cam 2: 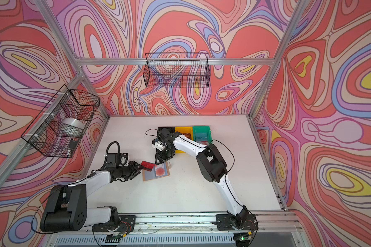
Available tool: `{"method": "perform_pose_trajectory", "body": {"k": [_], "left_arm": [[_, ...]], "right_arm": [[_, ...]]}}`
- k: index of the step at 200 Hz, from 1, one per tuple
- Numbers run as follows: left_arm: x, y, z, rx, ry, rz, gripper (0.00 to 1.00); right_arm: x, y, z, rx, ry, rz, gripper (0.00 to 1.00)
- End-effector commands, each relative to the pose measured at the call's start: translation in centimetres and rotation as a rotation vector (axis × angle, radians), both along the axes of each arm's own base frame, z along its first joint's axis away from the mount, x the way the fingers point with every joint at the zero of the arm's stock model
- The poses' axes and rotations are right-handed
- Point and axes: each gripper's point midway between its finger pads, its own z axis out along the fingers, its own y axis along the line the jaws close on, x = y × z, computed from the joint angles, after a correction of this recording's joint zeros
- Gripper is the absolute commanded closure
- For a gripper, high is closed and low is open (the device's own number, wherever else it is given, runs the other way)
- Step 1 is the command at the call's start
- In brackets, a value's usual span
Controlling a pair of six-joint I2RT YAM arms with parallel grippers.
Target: Take the credit cards out of the card holder
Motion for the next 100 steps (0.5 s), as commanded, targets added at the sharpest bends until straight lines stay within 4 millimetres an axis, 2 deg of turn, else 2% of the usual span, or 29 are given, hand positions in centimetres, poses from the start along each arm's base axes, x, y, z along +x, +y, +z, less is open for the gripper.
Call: {"method": "perform_pose_trajectory", "body": {"k": [1, 44, 100], "left_arm": [[0.48, 0.16, -0.36, -0.008, -0.009, 0.017, 0.52], [1.44, -0.06, -0.72, -0.026, -0.013, 0.011, 0.52], [1.16, 0.64, -1.03, 0.028, 0.006, 0.016, 0.54]], "right_arm": [[-0.42, -0.20, -0.97, -0.016, 0.016, 0.013, 0.49], [-0.69, -0.30, -1.28, -0.020, 0.029, 0.018, 0.48], [-0.92, -0.56, -1.63, -0.029, 0.038, 0.022, 0.48]]}}
